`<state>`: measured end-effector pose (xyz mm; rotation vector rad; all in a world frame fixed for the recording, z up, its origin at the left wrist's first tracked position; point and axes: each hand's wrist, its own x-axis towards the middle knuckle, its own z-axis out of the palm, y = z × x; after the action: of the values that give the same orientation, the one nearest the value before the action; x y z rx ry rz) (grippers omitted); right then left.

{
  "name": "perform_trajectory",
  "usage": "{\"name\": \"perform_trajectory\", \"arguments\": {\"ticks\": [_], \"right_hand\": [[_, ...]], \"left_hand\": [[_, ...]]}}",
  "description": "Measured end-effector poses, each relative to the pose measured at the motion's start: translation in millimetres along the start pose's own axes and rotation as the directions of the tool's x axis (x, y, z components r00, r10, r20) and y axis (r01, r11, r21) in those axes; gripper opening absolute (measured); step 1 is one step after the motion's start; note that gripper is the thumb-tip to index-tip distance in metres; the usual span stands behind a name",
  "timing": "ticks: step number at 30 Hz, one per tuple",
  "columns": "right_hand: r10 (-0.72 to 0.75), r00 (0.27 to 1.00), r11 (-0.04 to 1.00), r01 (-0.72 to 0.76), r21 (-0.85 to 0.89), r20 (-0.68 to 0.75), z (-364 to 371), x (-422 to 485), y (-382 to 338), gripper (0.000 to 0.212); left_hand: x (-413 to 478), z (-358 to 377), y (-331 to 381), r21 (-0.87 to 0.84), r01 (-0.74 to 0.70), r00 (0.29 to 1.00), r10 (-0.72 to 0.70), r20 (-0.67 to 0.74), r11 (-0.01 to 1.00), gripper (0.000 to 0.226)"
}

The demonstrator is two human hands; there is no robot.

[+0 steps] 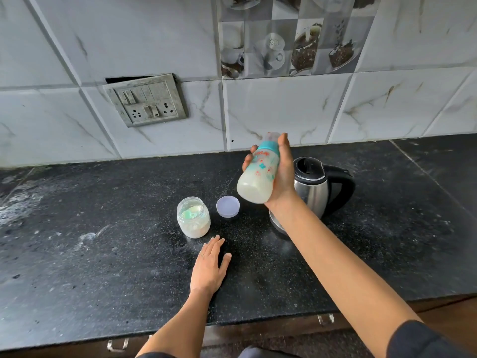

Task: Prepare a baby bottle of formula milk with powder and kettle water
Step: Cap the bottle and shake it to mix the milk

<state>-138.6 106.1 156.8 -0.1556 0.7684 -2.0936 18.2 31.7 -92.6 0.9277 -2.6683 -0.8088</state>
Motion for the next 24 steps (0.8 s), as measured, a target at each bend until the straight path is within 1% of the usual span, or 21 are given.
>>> {"name": "perform_trajectory", "arguments": {"ticks": [1, 2, 5, 6, 8, 10, 13, 14, 17, 20, 22, 24], "right_hand": [[0.004, 1.0, 1.0, -0.004, 0.015, 0.013, -0.4, 0.0, -0.5, 0.059], [0.006, 0.999, 1.0, -0.006, -0.005, 0.033, -2.5, 0.1, 2.3, 0.058], [0.001, 0.998, 0.995, 0.006, -0.1, 0.066, -1.9, -8.0, 11.8, 0.043], [-0.001, 0.998, 0.996, 0.006, -0.089, 0.057, -0.6, -5.7, 9.5, 0.045], [0.026, 1.0, 1.0, -0.026, -0.009, 0.011, 0.8, -0.2, 2.8, 0.057], [0.04, 0.999, 0.999, -0.04, 0.0, 0.005, -1.7, 1.0, 2.3, 0.061], [0.029, 0.999, 0.993, -0.027, -0.113, 0.018, -3.2, -4.3, 11.8, 0.058], [0.027, 1.0, 0.993, -0.026, -0.119, 0.005, -2.3, -2.9, 11.2, 0.058], [0.042, 0.999, 0.999, -0.041, 0.022, -0.032, -0.9, 2.6, 5.6, 0.06], [0.055, 0.998, 0.998, -0.055, -0.044, 0.013, -5.7, -4.6, 18.4, 0.061], [0.053, 0.999, 0.997, -0.052, -0.065, 0.006, -3.7, -8.9, 20.6, 0.06], [0.025, 1.0, 1.0, -0.025, 0.008, -0.014, -0.9, -2.4, 12.4, 0.059]], "left_hand": [[-0.7, 0.2, 0.3, 0.0, -0.001, 1.0, 0.001, -0.002, 1.0, 0.051], [-0.8, -0.3, -0.2, -0.003, 0.0, 1.0, 0.0, -0.004, 1.0, 0.05], [-0.4, -1.3, -0.4, -0.017, 0.006, 1.0, -0.007, -0.01, 1.0, 0.05], [0.0, -1.7, 0.0, -0.016, 0.006, 1.0, -0.006, -0.011, 1.0, 0.05], [-0.1, -1.6, 1.2, -0.013, -0.001, 1.0, 0.001, -0.008, 1.0, 0.05], [-1.2, -1.4, 1.5, -0.012, -0.005, 1.0, 0.005, -0.015, 1.0, 0.05], [-1.1, -1.9, 0.8, -0.017, -0.007, 1.0, 0.007, -0.016, 1.0, 0.049], [-1.2, -2.1, 1.0, -0.018, -0.009, 1.0, 0.009, -0.018, 1.0, 0.049], [-1.6, -3.1, 2.3, -0.015, -0.013, 1.0, 0.013, -0.017, 1.0, 0.05], [-1.9, -4.0, 2.7, -0.016, -0.006, 1.0, 0.006, -0.009, 1.0, 0.05], [-1.7, -4.1, 3.0, -0.02, -0.004, 1.0, 0.004, -0.012, 1.0, 0.05], [-1.5, -4.1, 3.1, -0.015, -0.009, 1.0, 0.009, -0.014, 1.0, 0.05]]}}
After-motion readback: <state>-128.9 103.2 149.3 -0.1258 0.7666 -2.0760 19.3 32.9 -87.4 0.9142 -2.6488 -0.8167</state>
